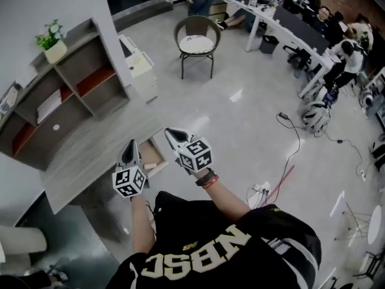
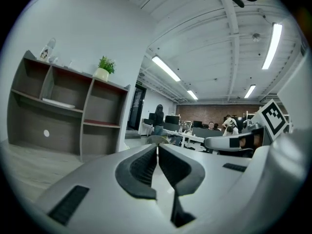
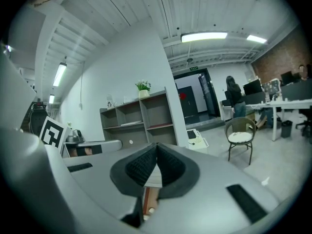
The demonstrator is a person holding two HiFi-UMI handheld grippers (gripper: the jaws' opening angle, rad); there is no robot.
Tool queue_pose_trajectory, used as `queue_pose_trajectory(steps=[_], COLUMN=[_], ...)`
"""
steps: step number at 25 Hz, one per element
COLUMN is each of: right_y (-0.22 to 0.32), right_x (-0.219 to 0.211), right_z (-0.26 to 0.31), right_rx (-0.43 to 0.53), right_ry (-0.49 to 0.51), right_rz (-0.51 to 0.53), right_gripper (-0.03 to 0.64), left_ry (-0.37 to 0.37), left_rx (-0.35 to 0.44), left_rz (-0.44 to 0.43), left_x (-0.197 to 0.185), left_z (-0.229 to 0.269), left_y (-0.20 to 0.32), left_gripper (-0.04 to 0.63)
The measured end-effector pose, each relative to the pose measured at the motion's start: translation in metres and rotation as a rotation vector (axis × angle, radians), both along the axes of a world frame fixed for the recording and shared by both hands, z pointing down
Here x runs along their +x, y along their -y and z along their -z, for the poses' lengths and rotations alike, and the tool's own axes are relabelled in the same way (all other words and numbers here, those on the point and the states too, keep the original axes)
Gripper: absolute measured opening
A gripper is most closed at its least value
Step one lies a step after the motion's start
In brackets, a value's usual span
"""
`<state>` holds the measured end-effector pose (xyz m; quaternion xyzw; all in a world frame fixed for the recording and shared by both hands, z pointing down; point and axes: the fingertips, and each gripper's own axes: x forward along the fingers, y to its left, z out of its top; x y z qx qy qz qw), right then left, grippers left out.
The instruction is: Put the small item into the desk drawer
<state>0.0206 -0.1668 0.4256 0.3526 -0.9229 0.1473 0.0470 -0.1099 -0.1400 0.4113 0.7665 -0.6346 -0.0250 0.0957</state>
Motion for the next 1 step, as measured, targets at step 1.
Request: queue_pose_trajectory(steps=[1], right_y=[-0.0043], right_x=[-0.0061], right_z=[-0.0022], right_rx=[-0.014], right_ry=[0.006], right_rz=[0.025], right_gripper=[0.009], left_ry=[-0.006], left_rx=[-0.022], left_rz=[0.012], left_x=[-0.0038], left_z=[-0.0081], left_y=[-0.0039], left_gripper=[0.017])
